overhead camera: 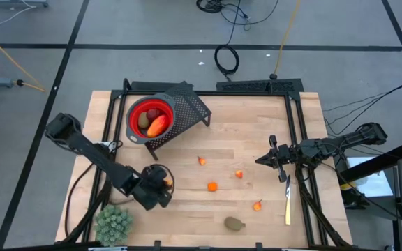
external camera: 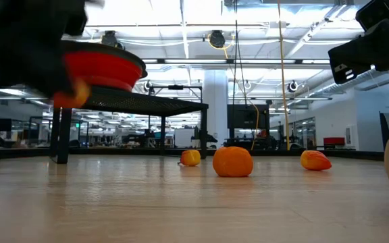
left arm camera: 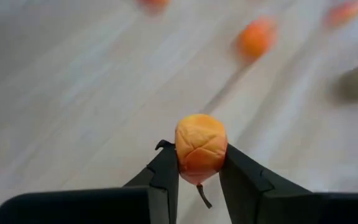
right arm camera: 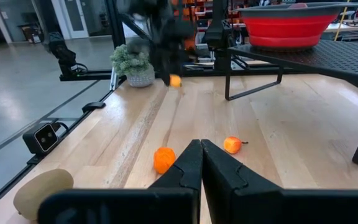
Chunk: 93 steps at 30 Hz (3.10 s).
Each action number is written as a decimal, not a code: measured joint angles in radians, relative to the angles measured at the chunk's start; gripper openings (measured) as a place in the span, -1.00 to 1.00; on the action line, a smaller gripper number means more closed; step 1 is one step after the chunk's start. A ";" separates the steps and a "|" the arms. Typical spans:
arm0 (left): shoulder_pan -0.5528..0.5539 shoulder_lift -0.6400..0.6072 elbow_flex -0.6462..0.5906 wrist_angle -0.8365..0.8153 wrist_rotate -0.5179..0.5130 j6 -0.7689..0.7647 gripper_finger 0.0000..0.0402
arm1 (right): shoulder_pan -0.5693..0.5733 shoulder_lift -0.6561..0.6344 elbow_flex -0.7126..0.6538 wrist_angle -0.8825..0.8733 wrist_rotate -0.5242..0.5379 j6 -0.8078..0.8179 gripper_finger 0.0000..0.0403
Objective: Pick & Place Fruit
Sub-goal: Put the peach into the red strainer bowl on the shelf
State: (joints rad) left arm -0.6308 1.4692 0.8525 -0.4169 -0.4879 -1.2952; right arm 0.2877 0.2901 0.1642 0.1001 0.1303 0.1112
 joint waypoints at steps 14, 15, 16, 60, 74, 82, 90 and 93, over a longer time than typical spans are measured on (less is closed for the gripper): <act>-0.001 -0.113 0.002 0.807 -0.194 0.614 -0.56 | 0.000 0.000 0.000 0.000 0.000 0.000 -1.00; -0.001 -0.114 0.002 0.866 -0.193 0.658 -0.56 | 0.000 0.000 0.000 0.000 0.000 0.000 -1.00; -0.001 -0.114 0.002 0.918 -0.186 0.702 -0.56 | 0.000 0.000 0.000 0.000 0.000 0.000 -1.00; 0.004 -0.114 0.003 1.309 -0.483 0.314 -0.56 | 0.000 0.000 0.000 0.000 0.000 0.000 -1.00; 0.004 -0.114 0.003 1.279 -0.535 0.321 -0.56 | 0.000 0.000 0.000 0.000 0.000 0.000 -1.00; 0.029 -0.114 0.003 1.125 -0.534 0.296 -0.56 | 0.000 0.000 0.000 0.000 0.000 0.000 -1.00; 0.165 -0.114 0.003 1.025 -0.368 0.309 -0.56 | 0.000 0.000 0.000 0.000 0.000 -0.023 -1.00; 0.238 -0.119 0.003 0.996 -0.274 0.328 -0.56 | 0.000 0.000 0.000 0.000 0.003 -0.049 -1.00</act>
State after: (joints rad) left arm -0.3925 1.3497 0.8558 0.5790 -0.7623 -0.9673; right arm 0.2878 0.2901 0.1642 0.1005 0.1337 0.0626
